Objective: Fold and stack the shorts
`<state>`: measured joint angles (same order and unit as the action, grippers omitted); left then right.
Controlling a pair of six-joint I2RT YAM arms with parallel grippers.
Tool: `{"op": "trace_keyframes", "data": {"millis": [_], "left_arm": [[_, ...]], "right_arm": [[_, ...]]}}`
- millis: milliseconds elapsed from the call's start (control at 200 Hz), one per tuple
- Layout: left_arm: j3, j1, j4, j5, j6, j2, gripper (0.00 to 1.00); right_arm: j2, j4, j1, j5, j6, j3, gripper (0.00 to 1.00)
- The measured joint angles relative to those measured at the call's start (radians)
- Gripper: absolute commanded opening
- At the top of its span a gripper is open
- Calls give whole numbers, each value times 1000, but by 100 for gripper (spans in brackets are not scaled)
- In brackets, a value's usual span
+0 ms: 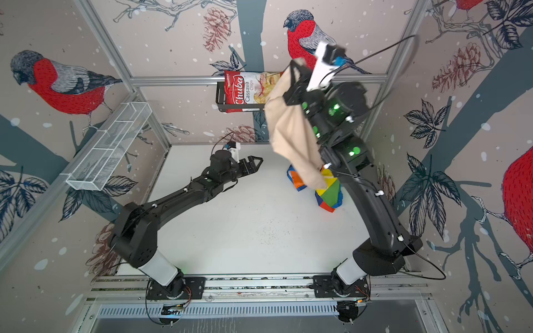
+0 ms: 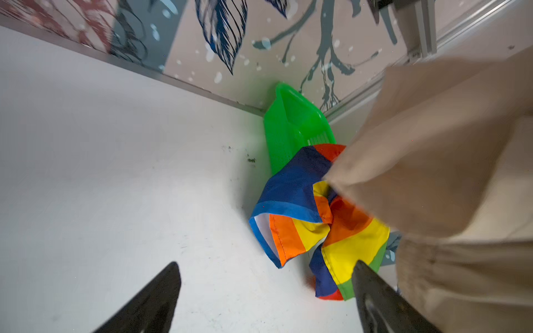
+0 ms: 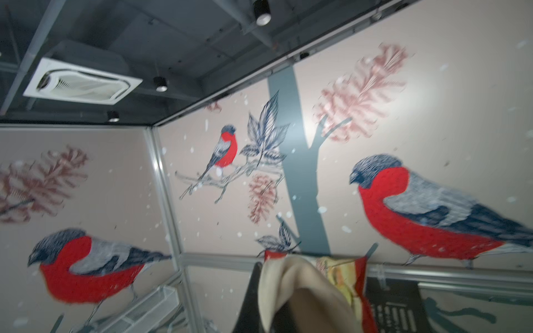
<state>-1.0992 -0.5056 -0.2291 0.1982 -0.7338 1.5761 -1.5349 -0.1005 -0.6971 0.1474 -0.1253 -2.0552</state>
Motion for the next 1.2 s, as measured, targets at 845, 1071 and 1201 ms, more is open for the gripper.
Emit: {"op": "trace_keyframes", "data": {"millis": [845, 1071, 1201], "left_arm": [[-177, -255, 128, -235, 201, 120, 97], [-394, -338, 180, -178, 270, 338, 97], [-472, -374, 212, -143, 291, 417, 97]], "right_arm": [[309, -226, 487, 184, -299, 875, 99], [124, -248, 603, 59, -322, 883, 99], [0, -245, 641, -39, -326, 836, 38]]}}
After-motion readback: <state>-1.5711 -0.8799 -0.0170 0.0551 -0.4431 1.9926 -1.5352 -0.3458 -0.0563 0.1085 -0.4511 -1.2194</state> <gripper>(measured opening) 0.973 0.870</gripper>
